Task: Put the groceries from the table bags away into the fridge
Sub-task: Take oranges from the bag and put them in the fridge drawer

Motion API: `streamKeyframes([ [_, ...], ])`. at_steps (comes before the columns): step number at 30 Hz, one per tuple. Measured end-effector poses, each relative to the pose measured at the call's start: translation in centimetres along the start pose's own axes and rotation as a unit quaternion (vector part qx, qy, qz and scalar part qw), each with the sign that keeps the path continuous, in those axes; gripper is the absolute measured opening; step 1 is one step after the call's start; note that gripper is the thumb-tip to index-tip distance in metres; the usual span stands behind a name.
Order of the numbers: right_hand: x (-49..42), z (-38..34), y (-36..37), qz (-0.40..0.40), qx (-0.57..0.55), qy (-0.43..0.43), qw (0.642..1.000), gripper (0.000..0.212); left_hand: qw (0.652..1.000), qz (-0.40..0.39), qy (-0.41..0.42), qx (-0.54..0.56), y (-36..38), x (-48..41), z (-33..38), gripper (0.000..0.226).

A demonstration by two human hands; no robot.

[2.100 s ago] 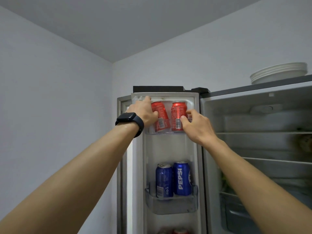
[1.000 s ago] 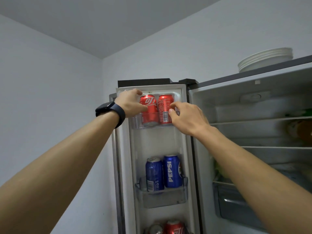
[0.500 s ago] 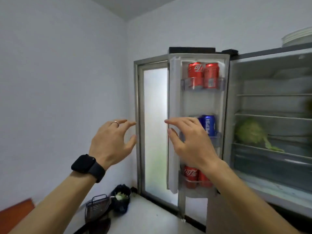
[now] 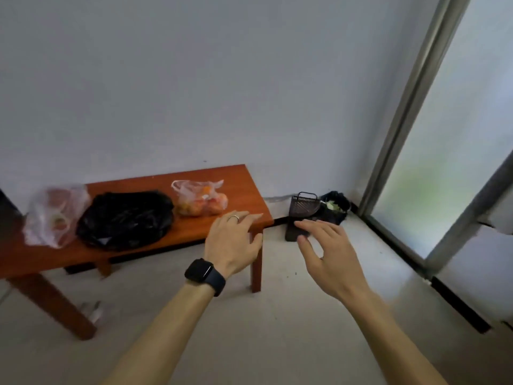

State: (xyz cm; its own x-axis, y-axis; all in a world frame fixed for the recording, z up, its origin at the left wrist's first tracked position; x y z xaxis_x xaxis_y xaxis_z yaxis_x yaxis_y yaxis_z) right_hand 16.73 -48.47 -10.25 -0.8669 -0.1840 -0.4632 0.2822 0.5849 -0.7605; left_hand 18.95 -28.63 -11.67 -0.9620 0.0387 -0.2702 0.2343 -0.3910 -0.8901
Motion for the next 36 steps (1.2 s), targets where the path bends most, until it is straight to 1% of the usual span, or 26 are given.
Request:
streamKeyframes([
  [4,-0.2,-1.8,7.9,-0.091,-0.018,0.001,0.996,0.034,0.997,-0.038,-0.072,0.002,2.7,2.3,-7.1,0.049],
  [6,-0.6,-2.0,11.2,-0.135,-0.028,0.003,0.99,0.036,0.994,-0.053,-0.094,0.003,3.8,2.6,-10.1,0.049],
  [11,-3.2,-1.4,18.2,-0.217,-0.048,0.02,0.975,0.038,0.987,-0.084,-0.136,0.003,5.7,-0.2,-16.7,0.047],
  [16,-9.0,0.5,24.2,-0.248,-0.059,0.031,0.967,0.037,0.981,-0.093,-0.173,-0.008,7.1,-6.3,-22.6,0.046],
  [21,-15.3,2.6,29.4,-0.28,-0.066,0.052,0.956,0.039,0.968,-0.132,-0.214,-0.002,9.1,-11.8,-27.7,0.046],
  [26,-20.4,3.3,34.9,-0.322,-0.065,0.056,0.943,0.036,0.96,-0.13,-0.25,0.007,9.8,-16.9,-32.5,0.045],
  [31,-24.9,3.1,40.2,-0.368,-0.075,0.059,0.925,0.047,0.96,-0.124,-0.25,0.012,10.7,-21.4,-37.1,0.042],
  [34,-29.3,2.4,43.1,-0.351,-0.055,0.043,0.934,0.04,0.966,-0.114,-0.233,0.02,11.5,-25.4,-40.4,0.039],
  [36,-32.6,1.7,45.3,-0.339,-0.049,0.028,0.939,0.037,0.973,-0.113,-0.2,0.014,12.2,-29.0,-42.6,0.038],
])
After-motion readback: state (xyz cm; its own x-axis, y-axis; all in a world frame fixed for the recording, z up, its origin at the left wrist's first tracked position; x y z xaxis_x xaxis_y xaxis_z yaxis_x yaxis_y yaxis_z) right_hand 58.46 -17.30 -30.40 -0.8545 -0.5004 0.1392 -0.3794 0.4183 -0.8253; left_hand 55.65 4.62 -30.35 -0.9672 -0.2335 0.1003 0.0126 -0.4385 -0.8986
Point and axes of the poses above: each hand's wrist, its own x-axis away from the middle knuckle, its own y-axis out of the palm, z = x × y, the point moved 9 cm from there along -x, towards the middle knuckle, and after that the axes turned 3 degrees about x, right-handed, at the moved point
